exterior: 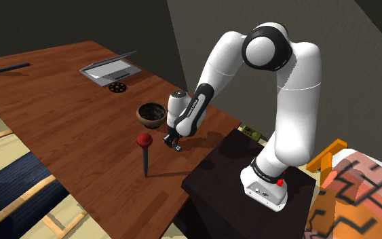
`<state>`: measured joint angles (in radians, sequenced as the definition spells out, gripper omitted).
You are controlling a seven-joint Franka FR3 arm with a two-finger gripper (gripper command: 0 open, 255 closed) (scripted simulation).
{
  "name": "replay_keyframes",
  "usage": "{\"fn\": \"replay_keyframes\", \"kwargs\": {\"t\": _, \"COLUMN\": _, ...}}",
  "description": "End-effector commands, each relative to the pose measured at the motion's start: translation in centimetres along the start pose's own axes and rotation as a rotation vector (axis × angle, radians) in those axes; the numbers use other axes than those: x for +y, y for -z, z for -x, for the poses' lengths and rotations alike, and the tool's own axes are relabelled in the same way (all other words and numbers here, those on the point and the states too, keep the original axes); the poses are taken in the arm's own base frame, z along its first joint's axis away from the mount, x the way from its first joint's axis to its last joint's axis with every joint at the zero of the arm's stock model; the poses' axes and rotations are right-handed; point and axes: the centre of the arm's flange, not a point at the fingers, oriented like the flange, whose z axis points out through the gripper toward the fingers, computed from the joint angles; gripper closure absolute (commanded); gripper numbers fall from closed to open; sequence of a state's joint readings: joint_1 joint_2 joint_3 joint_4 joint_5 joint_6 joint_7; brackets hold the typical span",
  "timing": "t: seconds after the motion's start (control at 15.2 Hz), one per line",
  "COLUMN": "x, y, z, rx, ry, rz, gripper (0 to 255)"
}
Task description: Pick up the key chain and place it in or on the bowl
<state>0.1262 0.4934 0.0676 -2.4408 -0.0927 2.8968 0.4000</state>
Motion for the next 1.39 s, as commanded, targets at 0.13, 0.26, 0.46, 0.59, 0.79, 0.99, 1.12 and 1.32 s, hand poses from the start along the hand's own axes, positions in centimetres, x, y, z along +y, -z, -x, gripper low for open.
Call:
{"fn": "replay_keyframes", "kwargs": {"t": 0.13, "x": 0.5, "y": -0.3, "z": -0.1, "rx": -0.008, "ry": -0.012, "rz": 0.006, "gripper": 255}}
{"fn": "replay_keyframes", "kwargs": {"t": 0.26, "x": 0.6, "y": -0.3, "z": -0.2, "rx": -0.008, "ry": -0.012, "rz": 0.006, "gripper": 255}}
{"fn": "replay_keyframes", "kwargs": {"t": 0.46, "x": 0.6, "y": 0.1, "z": 0.1, "rx": -0.008, "ry": -0.012, "rz": 0.006, "gripper": 255}}
{"fn": "replay_keyframes", "kwargs": {"t": 0.59, "x": 0.6, "y": 1.2, "z": 0.1, "rx": -0.008, "ry": -0.012, "rz": 0.006, "gripper": 255}}
{"fn": "replay_keyframes", "kwargs": {"t": 0.79, "x": 0.6, "y": 2.7, "z": 0.2, "rx": -0.008, "ry": -0.012, "rz": 0.006, "gripper": 255}}
{"fn": "replay_keyframes", "kwargs": {"t": 0.99, "x": 0.6, "y": 4.3, "z": 0.2, "rx": -0.008, "ry": -0.012, "rz": 0.006, "gripper": 255}}
{"fn": "replay_keyframes", "kwargs": {"t": 1.12, "x": 0.6, "y": 5.4, "z": 0.3, "rx": -0.008, "ry": -0.012, "rz": 0.006, "gripper": 255}}
{"fn": "replay_keyframes", "kwargs": {"t": 1.32, "x": 0.6, "y": 7.0, "z": 0.3, "rx": -0.008, "ry": -0.012, "rz": 0.006, "gripper": 255}}
